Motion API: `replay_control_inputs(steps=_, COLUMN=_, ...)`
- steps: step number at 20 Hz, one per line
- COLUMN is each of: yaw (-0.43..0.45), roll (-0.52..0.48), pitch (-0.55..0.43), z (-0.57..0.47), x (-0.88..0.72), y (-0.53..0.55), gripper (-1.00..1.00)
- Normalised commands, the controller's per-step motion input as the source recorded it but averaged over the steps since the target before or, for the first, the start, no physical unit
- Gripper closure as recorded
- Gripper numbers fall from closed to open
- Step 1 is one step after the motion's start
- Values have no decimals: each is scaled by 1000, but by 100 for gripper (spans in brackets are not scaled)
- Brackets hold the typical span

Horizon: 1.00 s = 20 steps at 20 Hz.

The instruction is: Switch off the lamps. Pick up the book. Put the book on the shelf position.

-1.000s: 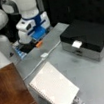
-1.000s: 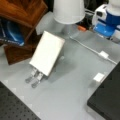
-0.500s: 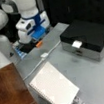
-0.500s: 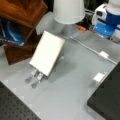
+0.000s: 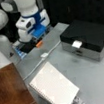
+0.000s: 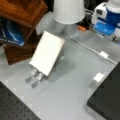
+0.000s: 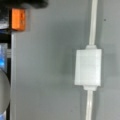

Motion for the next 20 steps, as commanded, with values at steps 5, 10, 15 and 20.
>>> replay_control_inputs(steps=5, yaw=82, roll=-52, pitch=227, z=341, x=202, y=-96, gripper=-100)
replay_control_inputs(steps=10, yaw=80, roll=-93, pitch=272, z=433, x=289, y=-119, gripper=-100)
replay_control_inputs(steps=15, yaw=99, roll=-137, pitch=225, z=342, x=358, y=-115, gripper=-100)
replay_control_inputs(steps=20, yaw=155, roll=-136, pitch=216, z=371, x=380, y=-130, gripper=-100)
